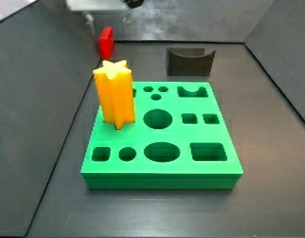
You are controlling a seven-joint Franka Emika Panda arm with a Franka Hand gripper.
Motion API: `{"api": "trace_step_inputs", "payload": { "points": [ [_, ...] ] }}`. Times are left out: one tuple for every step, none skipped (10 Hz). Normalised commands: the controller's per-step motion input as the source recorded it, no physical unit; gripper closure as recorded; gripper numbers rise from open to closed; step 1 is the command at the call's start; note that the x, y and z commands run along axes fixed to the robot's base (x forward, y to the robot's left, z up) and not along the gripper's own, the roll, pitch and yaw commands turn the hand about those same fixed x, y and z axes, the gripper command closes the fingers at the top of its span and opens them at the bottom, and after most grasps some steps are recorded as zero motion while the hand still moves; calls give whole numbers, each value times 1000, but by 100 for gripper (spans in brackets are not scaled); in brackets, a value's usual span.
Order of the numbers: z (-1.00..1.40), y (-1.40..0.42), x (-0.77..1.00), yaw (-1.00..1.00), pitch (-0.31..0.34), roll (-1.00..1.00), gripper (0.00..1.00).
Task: Pick up the double-square object. Move up. Place the double-square object on the fixture. Regrasp the double-square object. Move to above the board. Insert the double-square object.
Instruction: Pick up the double-square object.
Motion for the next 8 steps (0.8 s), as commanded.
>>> {"api": "trace_step_inputs", "payload": {
  "points": [
    [-769,183,-249,69,-227,0,0],
    [-929,154,23,131,-150,0,0],
    [-994,57,397,51,-104,0,0],
    [-989,0,531,9,-97,0,0],
    [-820,11,351,17,-64,0,0],
    [-691,34,31,11,-83,0,0],
    [-809,51,0,17,-111,27,0],
    [-911,83,-194,31,-176,87,0]
  ]
}}
